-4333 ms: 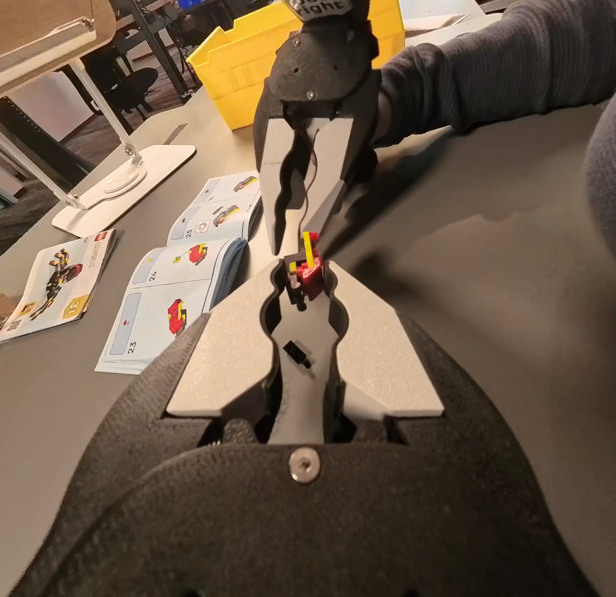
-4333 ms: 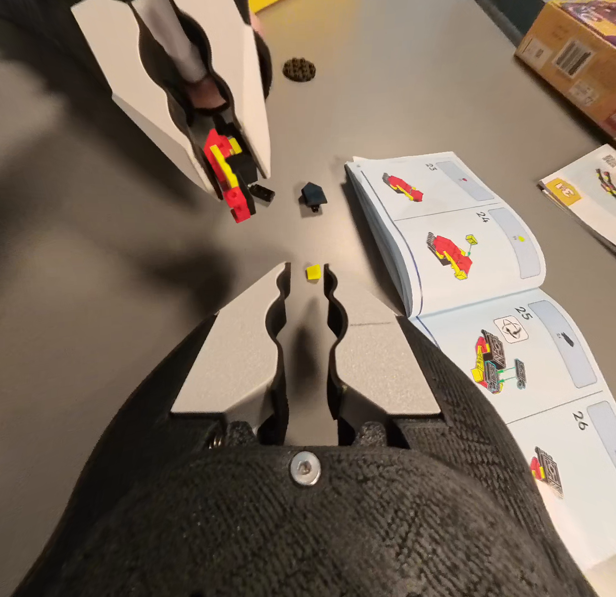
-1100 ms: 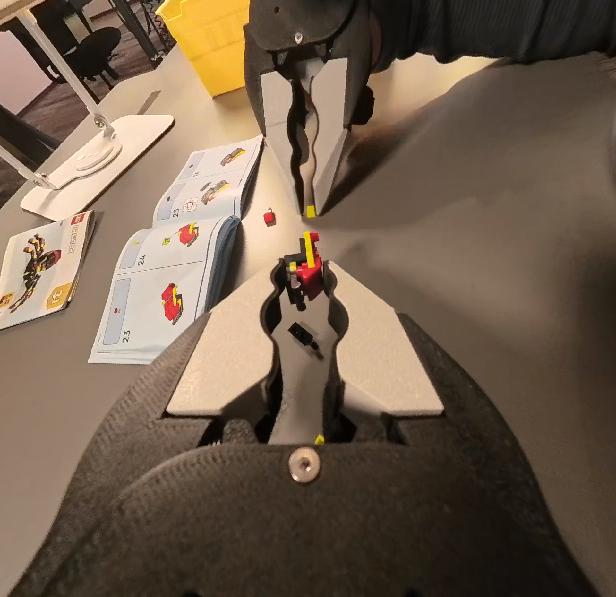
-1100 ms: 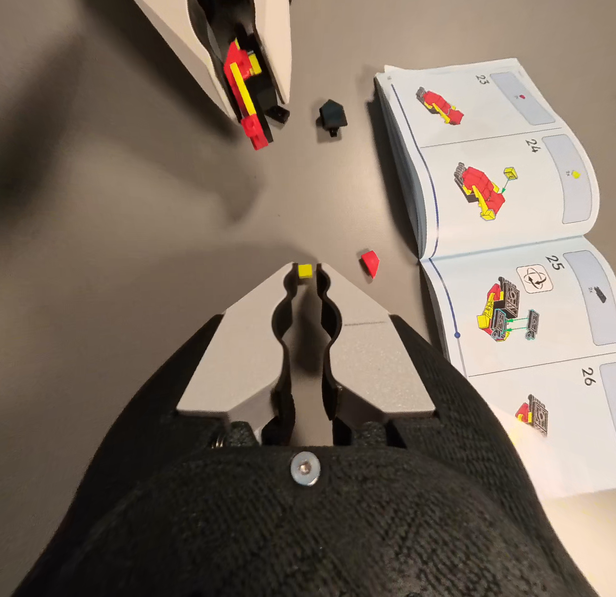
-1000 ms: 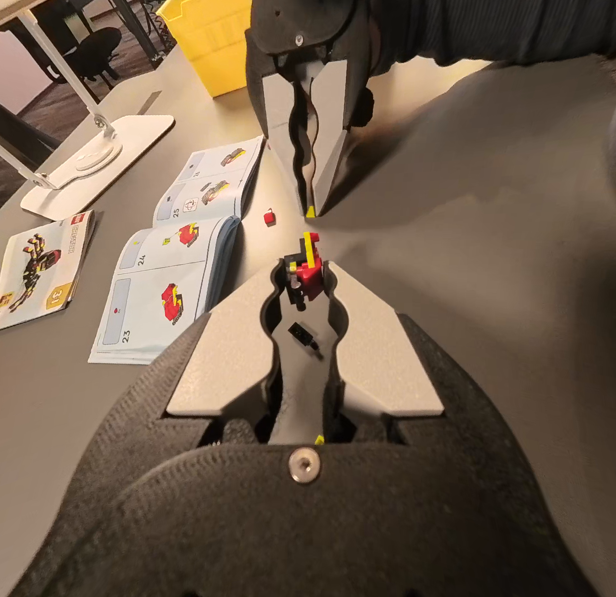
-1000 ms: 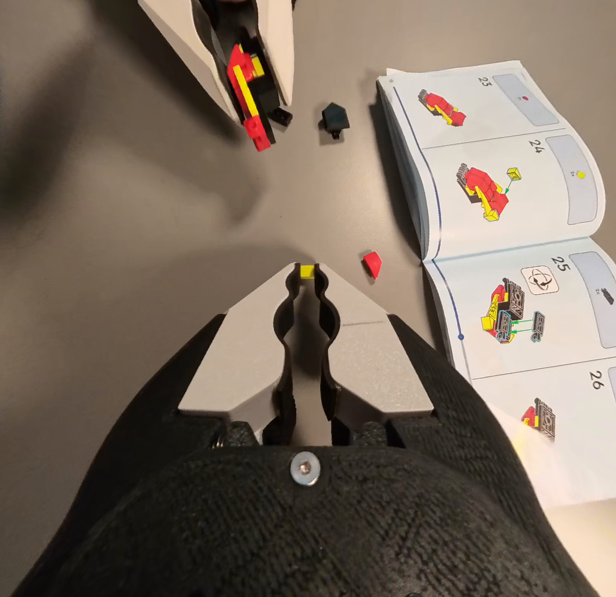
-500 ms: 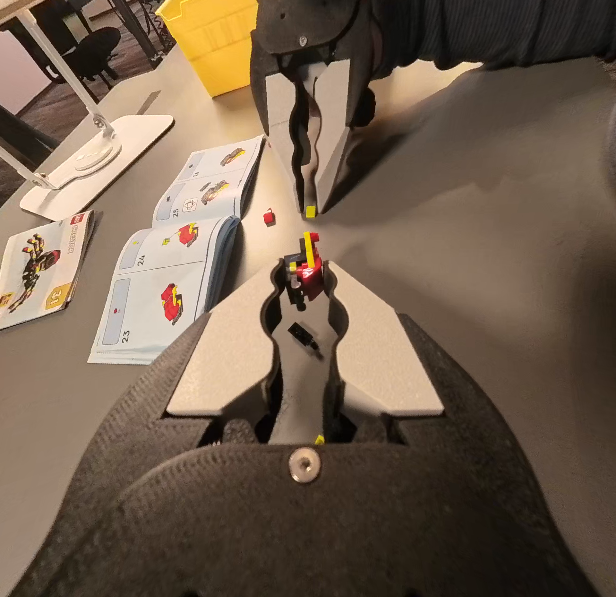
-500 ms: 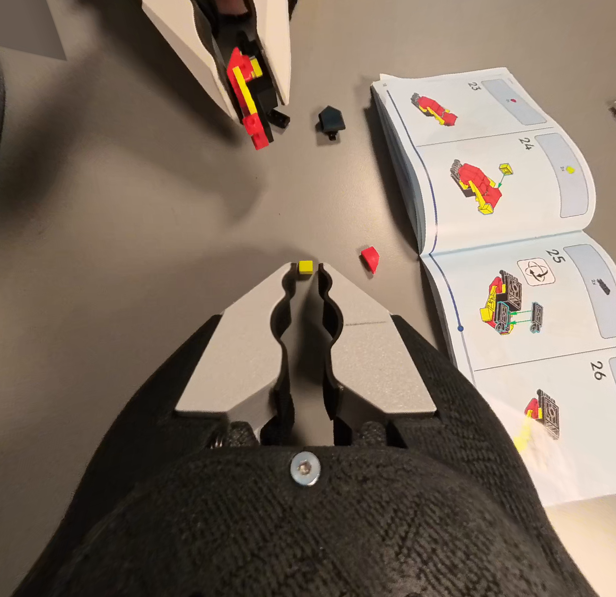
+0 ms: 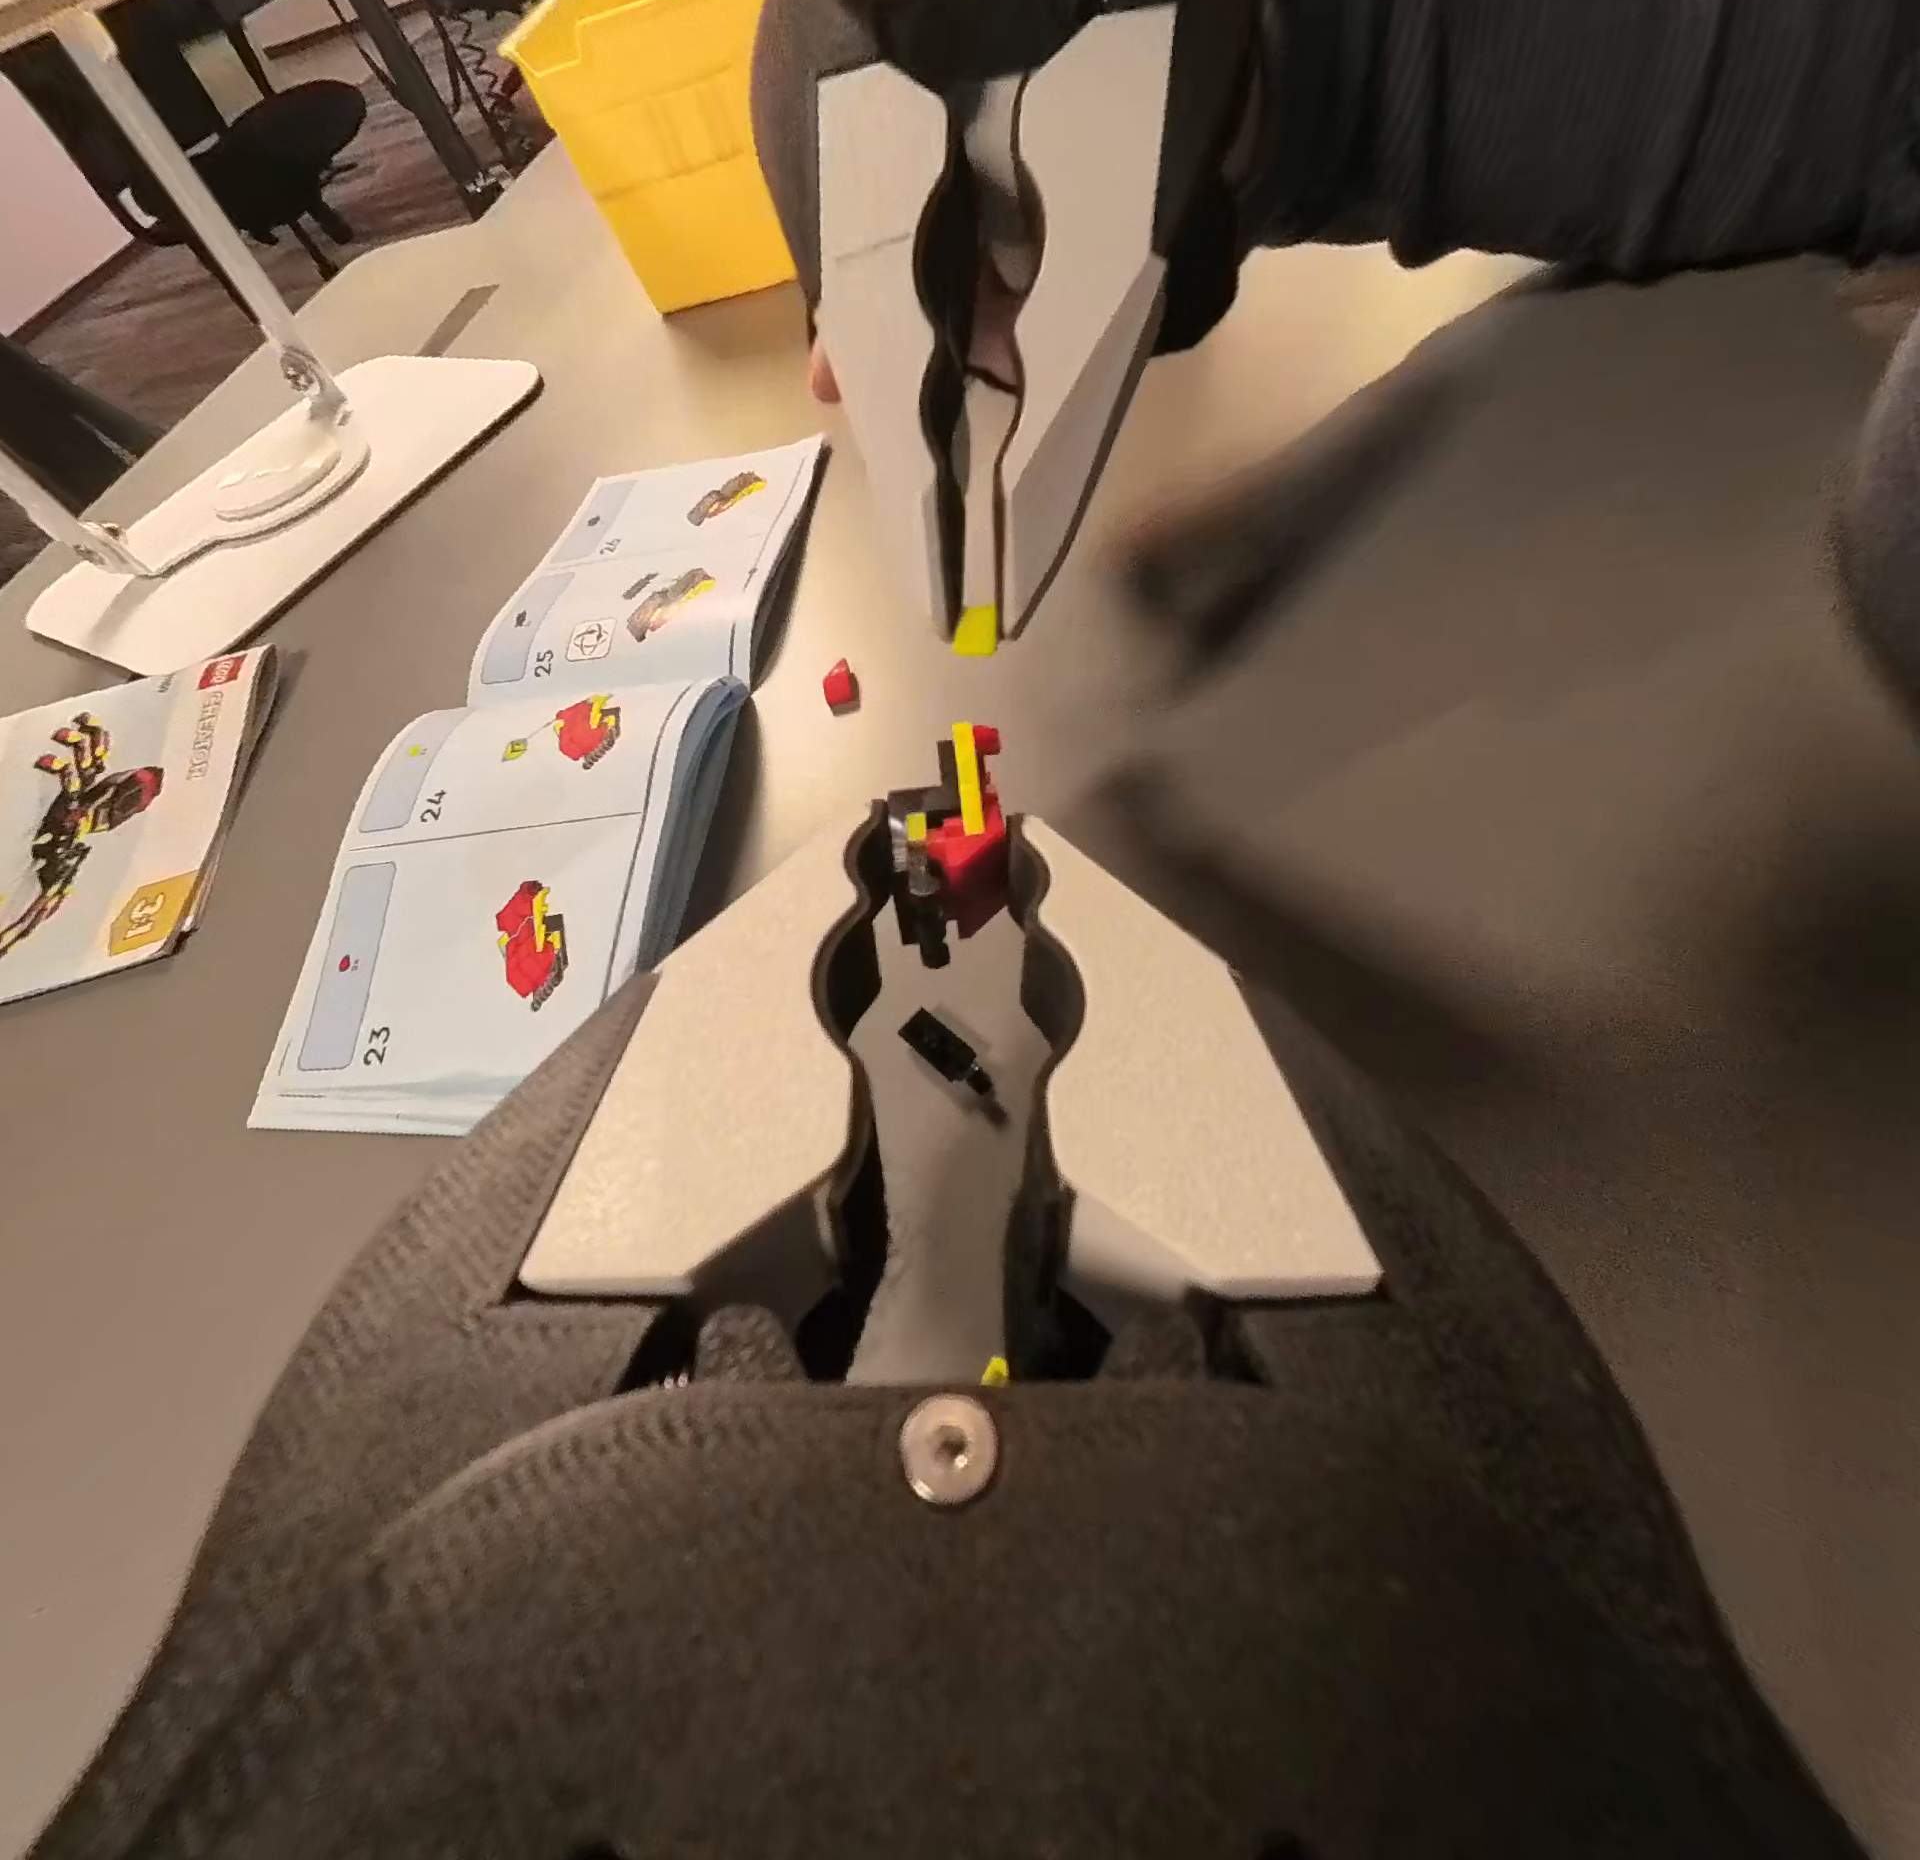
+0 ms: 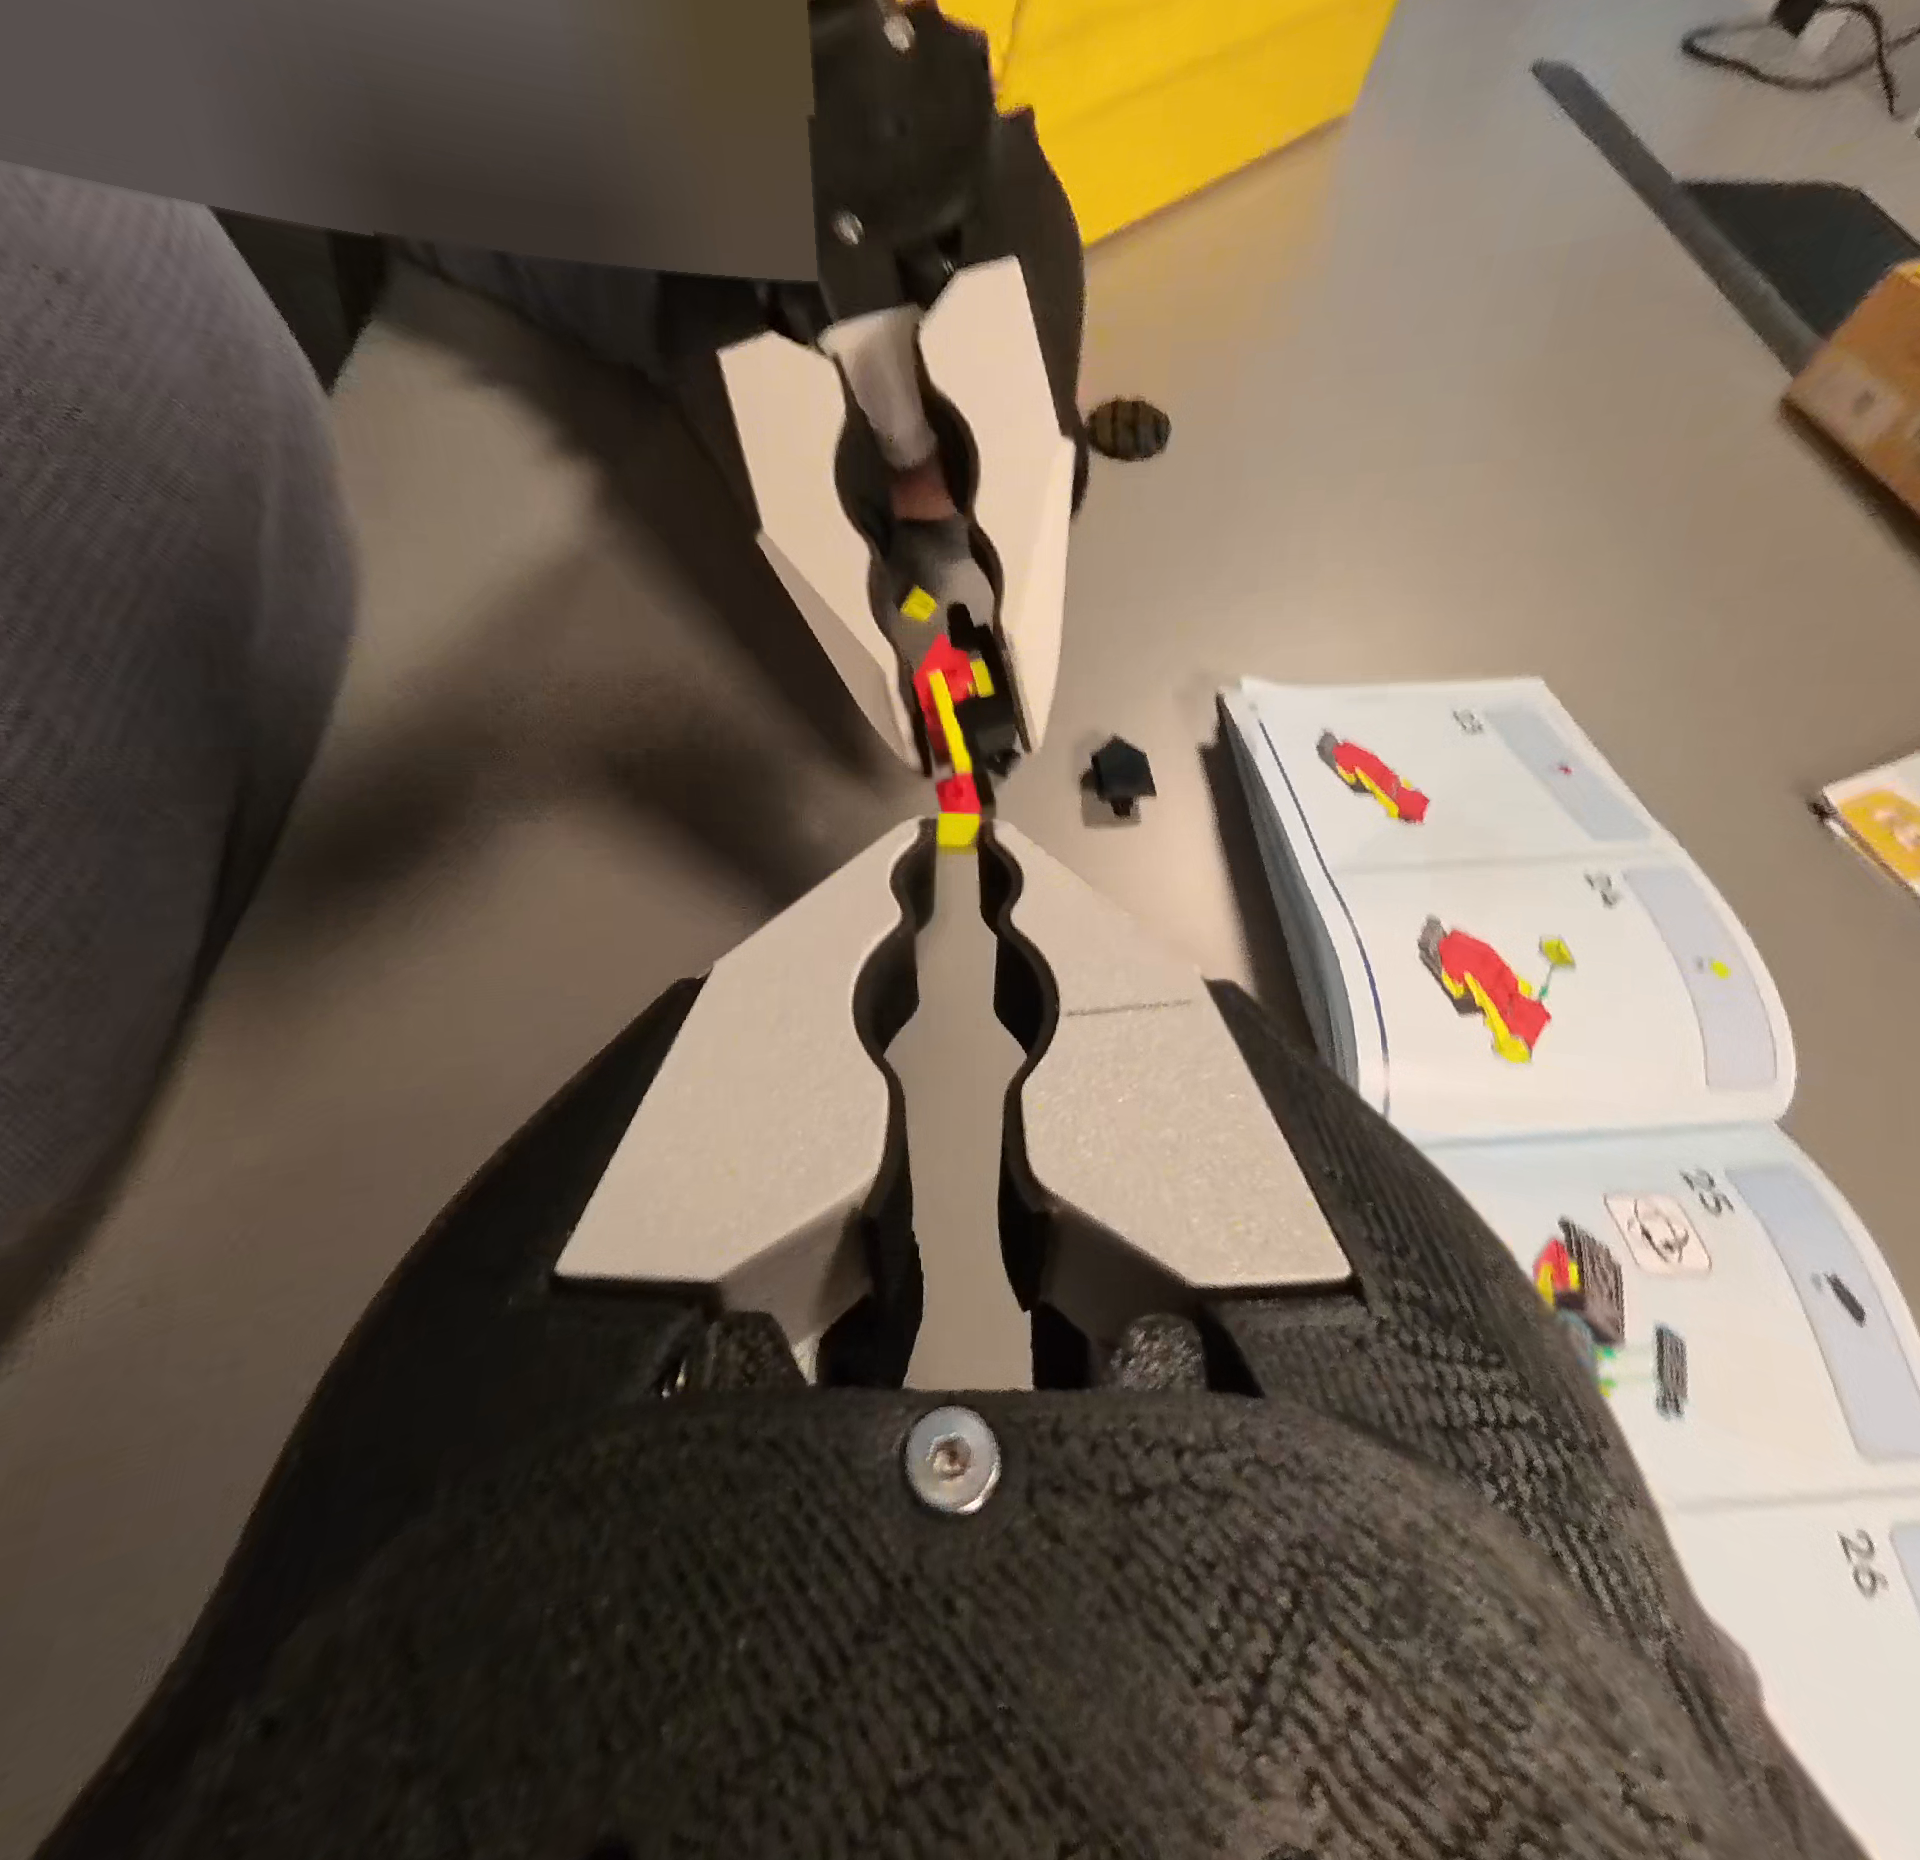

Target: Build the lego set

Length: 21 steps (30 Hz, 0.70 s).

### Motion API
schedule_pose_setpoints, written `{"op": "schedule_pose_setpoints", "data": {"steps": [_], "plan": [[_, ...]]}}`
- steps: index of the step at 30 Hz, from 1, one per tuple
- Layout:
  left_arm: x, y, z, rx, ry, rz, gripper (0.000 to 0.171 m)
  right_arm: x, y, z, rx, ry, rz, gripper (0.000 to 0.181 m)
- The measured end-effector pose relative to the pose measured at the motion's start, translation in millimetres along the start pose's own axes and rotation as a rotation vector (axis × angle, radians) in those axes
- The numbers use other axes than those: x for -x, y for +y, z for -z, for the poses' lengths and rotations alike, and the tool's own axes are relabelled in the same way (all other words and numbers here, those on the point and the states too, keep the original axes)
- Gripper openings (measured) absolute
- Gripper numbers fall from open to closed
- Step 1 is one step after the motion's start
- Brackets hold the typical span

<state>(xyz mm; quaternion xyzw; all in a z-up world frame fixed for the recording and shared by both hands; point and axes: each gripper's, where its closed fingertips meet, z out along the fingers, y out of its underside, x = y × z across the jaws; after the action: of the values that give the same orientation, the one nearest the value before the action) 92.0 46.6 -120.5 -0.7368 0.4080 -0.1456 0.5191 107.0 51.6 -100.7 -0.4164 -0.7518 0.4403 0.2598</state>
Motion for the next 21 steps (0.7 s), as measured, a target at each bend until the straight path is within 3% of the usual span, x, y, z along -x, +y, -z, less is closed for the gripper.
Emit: {"op": "schedule_pose_setpoints", "data": {"steps": [12, 21], "plan": [[-1, -14, 13, -0.130, 0.105, 0.101, 0.020, 5, -15, -10, 0.127, -0.089, 0.077, 0.006], [-2, -14, 13, -0.132, 0.109, 0.101, 0.020, 5, -15, -11, 0.137, -0.078, 0.090, 0.006]]}}
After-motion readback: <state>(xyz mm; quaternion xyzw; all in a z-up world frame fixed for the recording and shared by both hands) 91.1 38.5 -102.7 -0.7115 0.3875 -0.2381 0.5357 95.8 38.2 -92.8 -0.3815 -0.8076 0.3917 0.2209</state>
